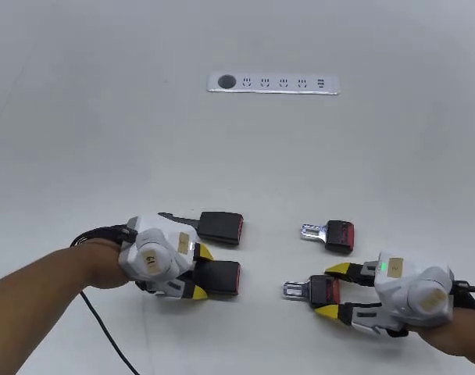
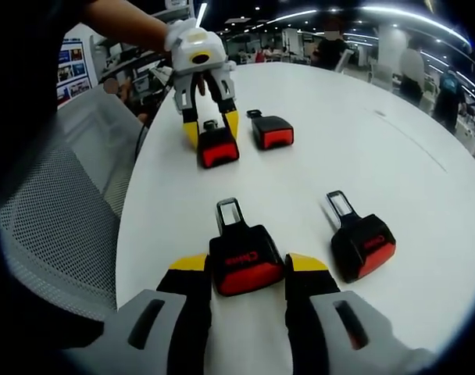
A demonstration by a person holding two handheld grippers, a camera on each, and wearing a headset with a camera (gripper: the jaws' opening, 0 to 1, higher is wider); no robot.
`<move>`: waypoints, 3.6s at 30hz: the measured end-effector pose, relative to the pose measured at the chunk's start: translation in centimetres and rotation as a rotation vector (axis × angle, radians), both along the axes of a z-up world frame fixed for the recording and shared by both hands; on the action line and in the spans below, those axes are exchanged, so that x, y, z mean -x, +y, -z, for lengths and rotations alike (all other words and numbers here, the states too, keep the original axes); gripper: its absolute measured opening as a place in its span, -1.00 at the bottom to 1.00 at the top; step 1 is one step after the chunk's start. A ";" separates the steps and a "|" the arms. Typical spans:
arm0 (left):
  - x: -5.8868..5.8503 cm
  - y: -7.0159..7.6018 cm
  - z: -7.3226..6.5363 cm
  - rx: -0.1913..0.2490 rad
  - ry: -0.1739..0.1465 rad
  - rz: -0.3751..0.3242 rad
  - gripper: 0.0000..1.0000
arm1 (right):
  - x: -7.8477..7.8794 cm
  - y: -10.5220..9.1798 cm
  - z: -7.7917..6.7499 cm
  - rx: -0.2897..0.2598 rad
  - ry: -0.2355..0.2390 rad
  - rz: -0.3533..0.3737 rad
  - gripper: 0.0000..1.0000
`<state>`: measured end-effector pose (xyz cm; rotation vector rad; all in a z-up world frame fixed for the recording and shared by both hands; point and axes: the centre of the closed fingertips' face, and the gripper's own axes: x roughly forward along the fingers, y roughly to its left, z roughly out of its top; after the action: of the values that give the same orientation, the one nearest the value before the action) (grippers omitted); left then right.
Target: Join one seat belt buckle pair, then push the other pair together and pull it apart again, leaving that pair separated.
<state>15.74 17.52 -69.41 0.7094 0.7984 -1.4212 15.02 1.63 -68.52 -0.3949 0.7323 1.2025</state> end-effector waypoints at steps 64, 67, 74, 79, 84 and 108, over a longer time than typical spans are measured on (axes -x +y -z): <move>0.0 -0.1 0.3 -0.070 -0.001 0.023 -0.32 | -1.1 10.2 1.4 -0.067 -0.017 0.005 -0.29; 0.0 -0.1 0.3 -0.069 0.000 0.025 -0.32 | -1.2 10.2 1.4 -0.062 -0.020 0.005 -0.29; 0.0 -0.1 0.3 -0.065 0.000 0.019 -0.32 | -1.2 10.0 1.3 -0.035 -0.044 -0.041 -0.30; 0.2 0.0 0.2 -0.014 -0.004 0.003 -0.32 | -1.3 9.9 1.1 -0.044 -0.037 -0.064 -0.30; 0.2 0.0 0.0 0.047 -0.005 0.000 -0.33 | -1.0 9.8 0.9 -0.030 -0.080 -0.109 -0.32; 0.7 0.0 -0.1 0.116 0.013 0.050 -0.35 | 0.1 9.7 -0.3 -0.060 -0.085 -0.147 -0.36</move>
<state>15.04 17.54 -69.29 0.6350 0.7067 -1.5060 14.92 11.34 -68.24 -0.4539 0.6004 1.3343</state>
